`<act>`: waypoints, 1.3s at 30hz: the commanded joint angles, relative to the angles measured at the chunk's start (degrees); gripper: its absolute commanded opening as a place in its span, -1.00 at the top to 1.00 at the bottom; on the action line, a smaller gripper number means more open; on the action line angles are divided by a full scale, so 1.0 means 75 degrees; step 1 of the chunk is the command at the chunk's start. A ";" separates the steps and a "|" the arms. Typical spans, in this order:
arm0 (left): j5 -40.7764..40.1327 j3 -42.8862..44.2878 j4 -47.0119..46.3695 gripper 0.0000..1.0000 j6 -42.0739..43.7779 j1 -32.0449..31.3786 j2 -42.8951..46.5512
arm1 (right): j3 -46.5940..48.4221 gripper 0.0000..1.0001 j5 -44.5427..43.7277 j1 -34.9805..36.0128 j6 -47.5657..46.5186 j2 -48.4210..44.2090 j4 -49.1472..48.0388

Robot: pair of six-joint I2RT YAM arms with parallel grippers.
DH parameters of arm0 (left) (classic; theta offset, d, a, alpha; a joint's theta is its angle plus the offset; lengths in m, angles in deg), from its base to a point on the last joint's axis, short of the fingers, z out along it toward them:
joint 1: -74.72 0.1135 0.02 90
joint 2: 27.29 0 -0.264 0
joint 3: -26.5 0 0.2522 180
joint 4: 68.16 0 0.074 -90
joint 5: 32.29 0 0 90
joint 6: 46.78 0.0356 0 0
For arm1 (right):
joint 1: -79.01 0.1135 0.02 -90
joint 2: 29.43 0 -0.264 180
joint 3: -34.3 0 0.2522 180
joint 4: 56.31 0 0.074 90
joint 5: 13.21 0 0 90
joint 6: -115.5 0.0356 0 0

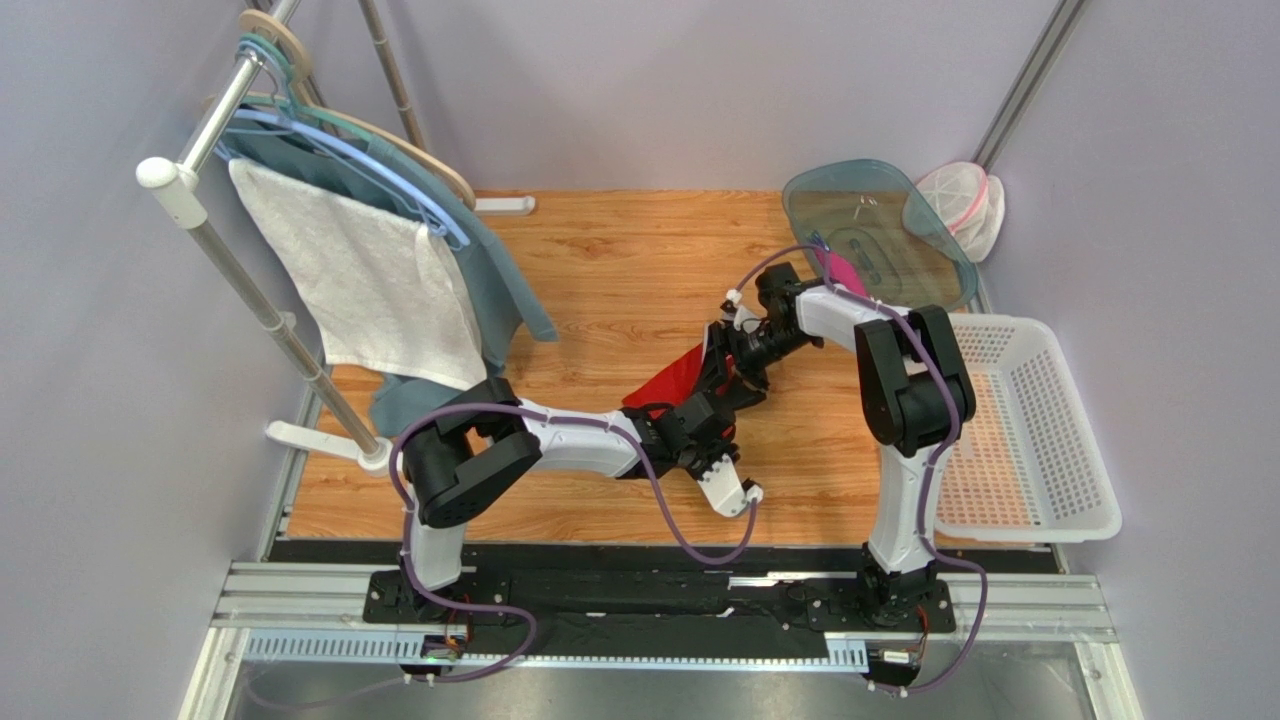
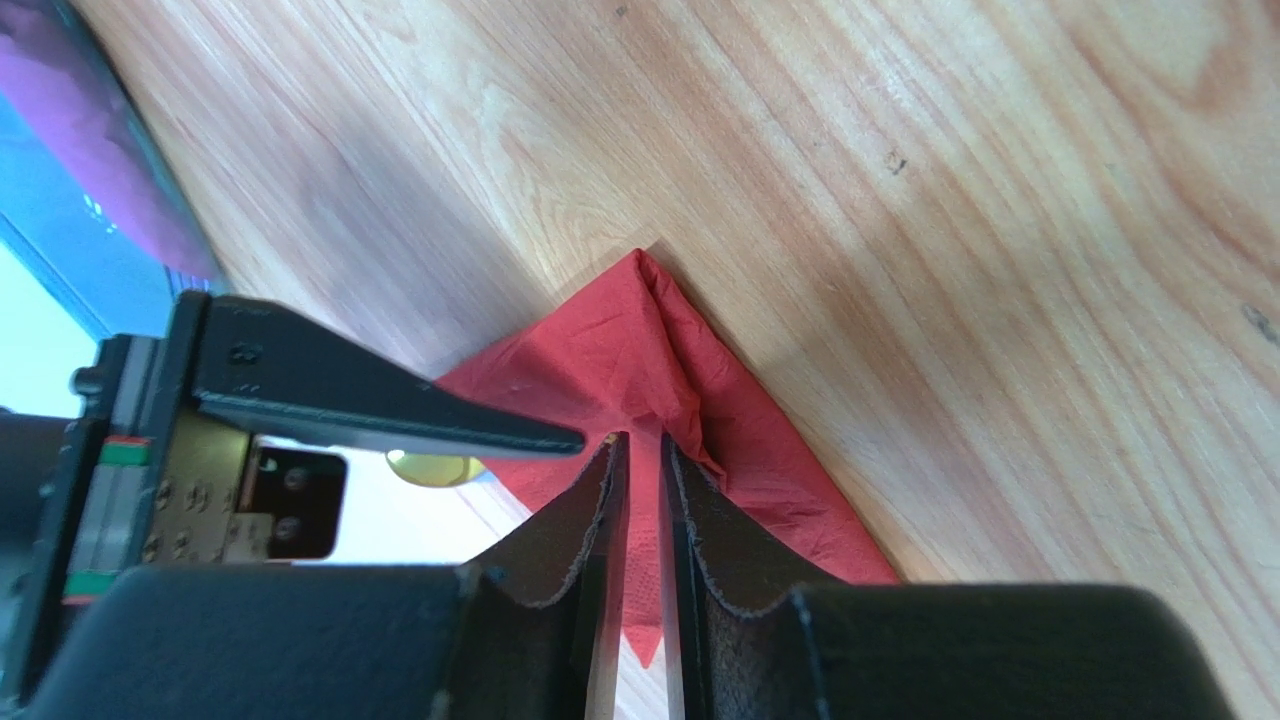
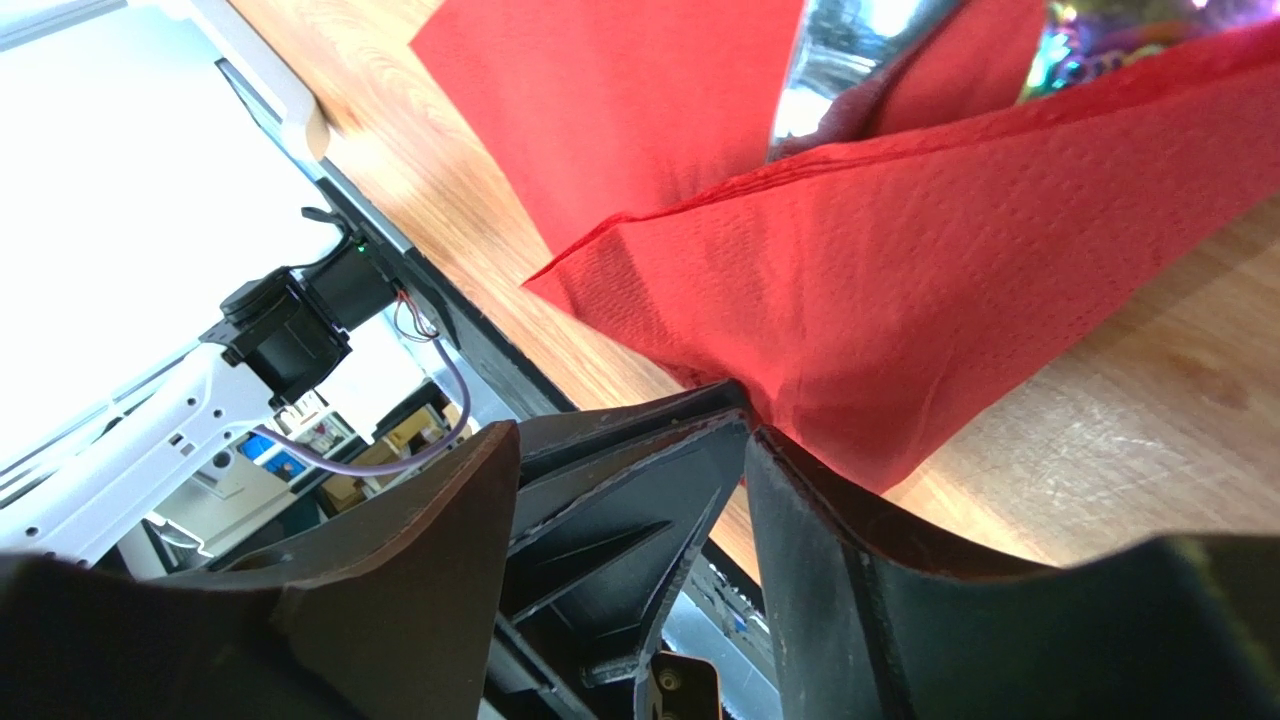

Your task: Place the utensils on the paper napkin and roll it up

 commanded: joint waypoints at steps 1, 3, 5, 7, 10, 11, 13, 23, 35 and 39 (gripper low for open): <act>0.0015 -0.0043 0.0404 0.57 -0.0408 -0.0043 0.0235 | 0.0368 -0.18 0.0123 0.0028 -0.0040 -0.0429 0.0083; 0.0015 -0.0067 0.0392 0.57 -0.0431 -0.0043 0.0223 | 0.0404 -0.11 0.0112 0.0040 -0.0040 -0.0476 0.0095; 0.0015 -0.0078 0.0392 0.57 -0.0466 -0.0043 0.0223 | 0.0462 -0.03 0.0065 0.0028 -0.0040 -0.0511 0.0072; 0.0038 -0.0067 0.0392 0.57 -0.0513 -0.0043 0.0211 | 0.0486 0.09 -0.0064 0.0028 -0.0051 -0.0453 0.0060; 0.0050 -0.0043 0.0357 0.57 -0.0653 -0.0043 0.0211 | 0.0521 0.44 -0.0368 0.0028 -0.0040 -0.0347 -0.0022; 0.0061 -0.0043 0.0346 0.58 -0.0712 -0.0043 0.0211 | 0.0521 0.59 -0.0462 0.0028 -0.0040 -0.0231 -0.0115; 0.0085 -0.0032 0.0357 0.58 -0.0864 -0.0020 0.0246 | 0.0556 0.69 -0.0638 0.0028 -0.0016 -0.0125 -0.0186; 0.0015 0.0436 0.0684 0.32 -0.2679 0.0074 0.0924 | 0.0638 0.95 -0.0978 0.0040 -0.0145 0.0344 -0.0396; 0.3258 0.1432 0.2559 0.17 -0.8045 0.1944 0.2333 | 0.0580 0.95 -0.1049 0.0040 -0.0063 0.0391 -0.0585; 0.4348 0.2065 0.2794 0.24 -1.0350 0.3131 0.1748 | 0.0580 0.95 -0.1025 0.0040 -0.0005 0.0379 -0.0596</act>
